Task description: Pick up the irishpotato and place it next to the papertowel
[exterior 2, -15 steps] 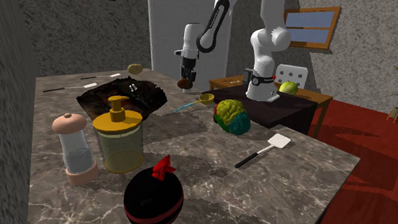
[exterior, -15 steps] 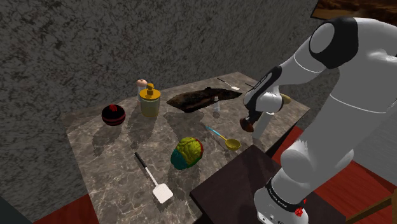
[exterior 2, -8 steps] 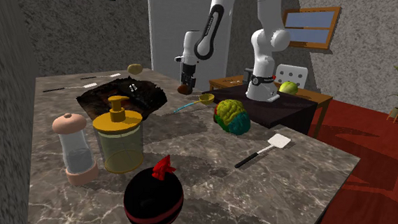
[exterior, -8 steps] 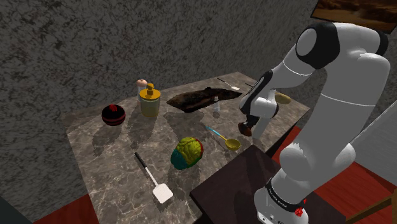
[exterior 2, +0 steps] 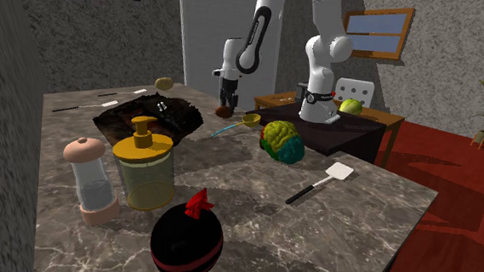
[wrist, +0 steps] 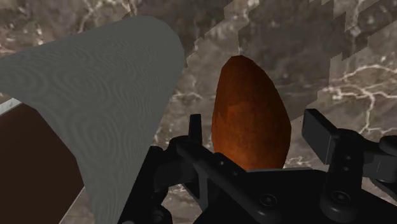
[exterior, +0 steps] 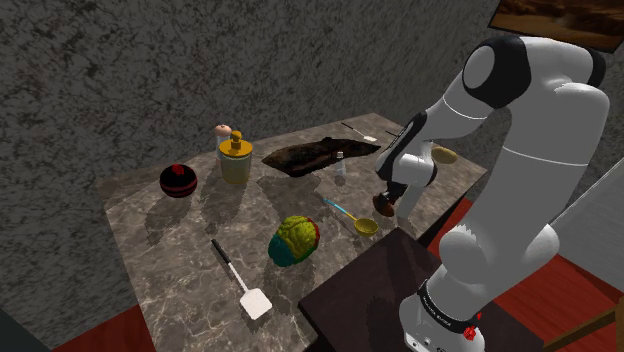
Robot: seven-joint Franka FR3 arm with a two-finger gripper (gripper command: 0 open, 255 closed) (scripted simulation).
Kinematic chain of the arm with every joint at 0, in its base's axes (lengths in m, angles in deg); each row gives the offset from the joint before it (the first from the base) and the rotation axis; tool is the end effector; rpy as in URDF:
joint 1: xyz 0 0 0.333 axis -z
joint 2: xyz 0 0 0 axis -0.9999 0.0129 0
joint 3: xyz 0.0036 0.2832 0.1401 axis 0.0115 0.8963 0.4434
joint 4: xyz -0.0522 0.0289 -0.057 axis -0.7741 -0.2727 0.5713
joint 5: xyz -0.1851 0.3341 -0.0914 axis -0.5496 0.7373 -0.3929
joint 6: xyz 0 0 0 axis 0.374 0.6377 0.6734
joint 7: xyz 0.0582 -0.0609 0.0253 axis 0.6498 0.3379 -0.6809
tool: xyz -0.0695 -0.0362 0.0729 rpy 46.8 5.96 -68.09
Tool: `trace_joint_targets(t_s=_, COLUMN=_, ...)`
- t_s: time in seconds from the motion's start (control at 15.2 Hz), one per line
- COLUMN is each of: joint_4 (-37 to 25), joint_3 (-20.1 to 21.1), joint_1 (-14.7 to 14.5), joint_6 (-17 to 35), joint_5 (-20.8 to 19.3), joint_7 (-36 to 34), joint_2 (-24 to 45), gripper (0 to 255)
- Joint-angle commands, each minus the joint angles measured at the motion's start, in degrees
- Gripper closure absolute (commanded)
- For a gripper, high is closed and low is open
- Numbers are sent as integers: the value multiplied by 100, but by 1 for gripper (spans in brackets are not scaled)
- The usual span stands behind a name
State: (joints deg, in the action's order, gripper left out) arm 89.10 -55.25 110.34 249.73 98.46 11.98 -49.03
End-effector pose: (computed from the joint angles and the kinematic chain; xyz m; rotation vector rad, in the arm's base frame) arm 0.3343 -0.2771 0.1723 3.0713 -0.1460 0.0831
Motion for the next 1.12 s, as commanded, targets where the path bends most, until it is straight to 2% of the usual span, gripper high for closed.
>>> trace_joint_targets(t_s=0.0, joint_4=0, joint_3=1, joint_1=0, joint_6=0, joint_5=1, joint_7=0, joint_2=0, gripper=0)
trace_joint_targets(t_s=0.26, joint_4=0, joint_3=0, joint_1=0, joint_6=0, joint_5=0, joint_7=0, joint_2=0, gripper=0)
trace_joint_targets(t_s=0.4, joint_4=126, joint_3=-477, joint_1=-372, joint_6=-377, joint_5=-526, joint_7=-395, joint_2=-514, gripper=0)
trace_joint_targets(t_s=0.53, joint_4=201, joint_3=-787, joint_1=-575, joint_6=-741, joint_5=-1082, joint_7=-801, joint_2=-987, gripper=0)
trace_joint_targets(t_s=1.06, joint_4=201, joint_3=-746, joint_1=-532, joint_6=-740, joint_5=-1091, joint_7=-807, joint_2=-987, gripper=0)
